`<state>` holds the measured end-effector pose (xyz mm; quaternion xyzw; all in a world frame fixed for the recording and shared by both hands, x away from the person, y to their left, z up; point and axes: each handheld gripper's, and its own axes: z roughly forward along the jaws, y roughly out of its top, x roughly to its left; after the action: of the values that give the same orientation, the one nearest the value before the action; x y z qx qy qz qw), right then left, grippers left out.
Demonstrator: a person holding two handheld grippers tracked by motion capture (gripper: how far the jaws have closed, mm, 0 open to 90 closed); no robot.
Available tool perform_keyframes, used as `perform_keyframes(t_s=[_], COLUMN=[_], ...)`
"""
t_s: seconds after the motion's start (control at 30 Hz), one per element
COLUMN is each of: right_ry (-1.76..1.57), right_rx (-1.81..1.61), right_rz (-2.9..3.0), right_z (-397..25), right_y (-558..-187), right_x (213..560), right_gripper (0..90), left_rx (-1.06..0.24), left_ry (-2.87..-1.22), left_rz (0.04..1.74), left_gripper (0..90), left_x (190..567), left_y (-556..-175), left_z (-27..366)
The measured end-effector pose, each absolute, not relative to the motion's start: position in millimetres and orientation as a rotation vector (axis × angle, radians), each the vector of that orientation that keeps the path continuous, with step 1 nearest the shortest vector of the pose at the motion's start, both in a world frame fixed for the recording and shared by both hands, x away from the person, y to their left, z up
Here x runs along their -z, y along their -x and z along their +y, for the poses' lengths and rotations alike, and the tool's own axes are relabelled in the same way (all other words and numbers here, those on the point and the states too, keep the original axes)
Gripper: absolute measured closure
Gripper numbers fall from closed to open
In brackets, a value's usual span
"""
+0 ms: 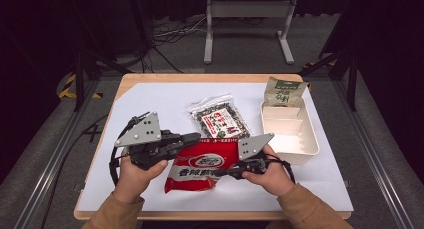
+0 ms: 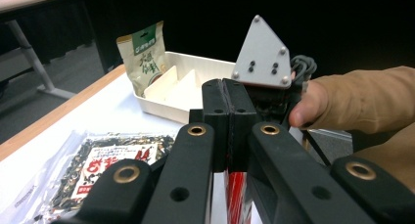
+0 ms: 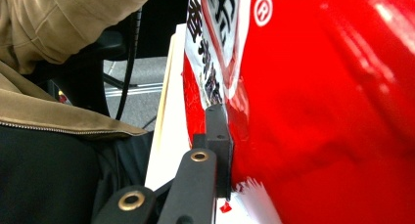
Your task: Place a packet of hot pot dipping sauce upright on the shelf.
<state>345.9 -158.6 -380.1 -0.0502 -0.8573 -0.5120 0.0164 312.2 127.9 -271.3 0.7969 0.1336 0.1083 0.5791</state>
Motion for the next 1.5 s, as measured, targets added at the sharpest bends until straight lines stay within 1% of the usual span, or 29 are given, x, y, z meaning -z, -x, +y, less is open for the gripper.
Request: perform_keyframes(t_s=[0.17, 0.23, 0.33, 0.43, 0.57, 0.73, 1.03, 1.17, 1.5], right_ry=[0.201, 0.236, 0.289, 0.329, 0.389, 0.457, 0.502, 0.52, 0.562], right_rx=[1.55, 1.516, 1.466, 1.435, 1.401, 1.383, 1.381, 1.374, 1.391], right_rz=[-2.709, -2.742, -2.772, -2.788, -2.816, -2.836, -2.846, -2.873, -2.93], right_z=[-166.9, -171.5, -179.5, -187.2, -198.9, -211.6, -226.2, -231.4, -245.2], right_y=[-345.9, -345.5, -345.9, -347.0, -348.1, -350.7, -359.4, -363.1, -370.9], right_x=[370.4, 364.7, 356.1, 349.7, 340.4, 328.5, 305.8, 295.1, 272.5], right_gripper=[88.9, 89.0, 89.1, 89.1, 89.1, 89.1, 89.0, 89.1, 89.1], left_rx=[-0.249, -0.261, -0.278, -0.29, -0.298, -0.293, -0.322, -0.365, -0.408], left_ry=[-1.864, -1.869, -1.86, -1.864, -1.878, -1.881, -1.885, -1.902, -1.943], left_rz=[0.318, 0.321, 0.345, 0.354, 0.378, 0.415, 0.537, 0.595, 0.667], left_gripper=[87.2, 83.6, 73.4, 67.4, 61.6, 60.5, 60.1, 59.5, 57.4], left_x=[272.3, 272.8, 272.8, 272.8, 276.0, 282.4, 302.3, 311.7, 329.3], left_y=[-313.6, -313.4, -312.8, -313.1, -317.0, -323.7, -341.4, -348.8, -359.6], left_z=[127.9, 127.4, 128.0, 129.5, 131.9, 137.3, 156.6, 162.2, 167.9])
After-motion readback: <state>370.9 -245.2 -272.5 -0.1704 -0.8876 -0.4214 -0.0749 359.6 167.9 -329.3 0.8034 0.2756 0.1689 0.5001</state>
